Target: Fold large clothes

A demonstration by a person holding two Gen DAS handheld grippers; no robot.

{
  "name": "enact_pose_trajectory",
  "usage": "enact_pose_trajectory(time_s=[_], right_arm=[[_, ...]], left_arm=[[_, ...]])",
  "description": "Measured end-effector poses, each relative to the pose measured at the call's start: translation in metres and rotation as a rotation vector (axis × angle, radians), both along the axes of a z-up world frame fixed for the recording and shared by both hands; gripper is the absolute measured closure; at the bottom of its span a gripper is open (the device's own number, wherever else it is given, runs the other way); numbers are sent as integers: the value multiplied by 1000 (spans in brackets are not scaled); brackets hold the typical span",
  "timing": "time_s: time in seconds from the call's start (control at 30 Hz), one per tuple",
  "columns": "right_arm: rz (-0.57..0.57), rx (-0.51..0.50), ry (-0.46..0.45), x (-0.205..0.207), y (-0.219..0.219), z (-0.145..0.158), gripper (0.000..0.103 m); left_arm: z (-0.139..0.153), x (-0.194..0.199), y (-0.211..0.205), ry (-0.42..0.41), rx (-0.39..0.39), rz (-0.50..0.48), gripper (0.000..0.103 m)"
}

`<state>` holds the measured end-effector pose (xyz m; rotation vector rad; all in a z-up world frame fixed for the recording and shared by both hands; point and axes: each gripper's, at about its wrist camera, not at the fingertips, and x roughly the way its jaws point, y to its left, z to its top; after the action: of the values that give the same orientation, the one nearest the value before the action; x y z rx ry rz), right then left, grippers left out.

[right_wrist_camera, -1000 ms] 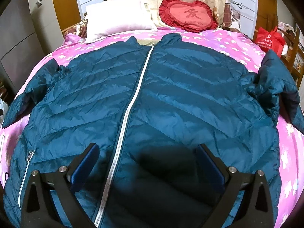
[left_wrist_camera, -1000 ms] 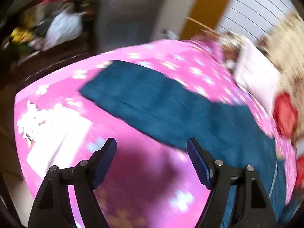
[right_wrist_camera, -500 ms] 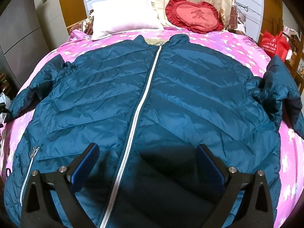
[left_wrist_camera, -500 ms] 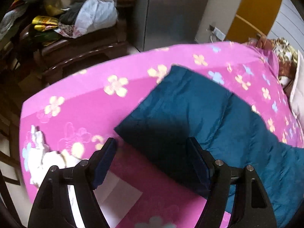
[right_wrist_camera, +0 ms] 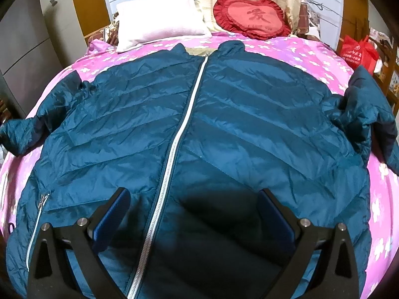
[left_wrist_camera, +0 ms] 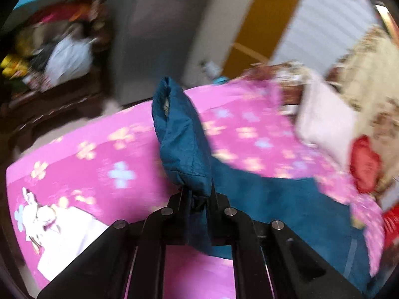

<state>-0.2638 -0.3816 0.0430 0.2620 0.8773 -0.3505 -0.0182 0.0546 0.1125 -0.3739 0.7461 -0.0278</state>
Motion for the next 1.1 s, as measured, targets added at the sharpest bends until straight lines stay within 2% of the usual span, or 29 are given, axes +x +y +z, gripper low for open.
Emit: enact_pose_trajectory(time_s=[0.1,0.2,0.33,0.5,0.7,0.97,1.1], right_arm=[[-5,8,-12,-4,-1,4,0],[-8,7,-33,-11,-3,11,0],[-16,-5,-51,-20,-9,20,0],[-50,-4,-68,-36,-28,27,0],[-104,-18,-72,-59,-58,30,0],[-192,6,-49,-84,-111,19,0],[-209,29,-36,-89,-126,12,0]], left_arm=[[39,-26,-47,-79,-12,-133,103],[60,-48,-101,-116,6,-265,103],[73,-73,-177,-131,27,-423,103],[74,-102,-268,-133,57,-586,103],[57,-140,-359,-113,74,-754,103],[-1,-165,-430,-19,102,-852,103],[-30,-168,-455,40,59,-890,103]])
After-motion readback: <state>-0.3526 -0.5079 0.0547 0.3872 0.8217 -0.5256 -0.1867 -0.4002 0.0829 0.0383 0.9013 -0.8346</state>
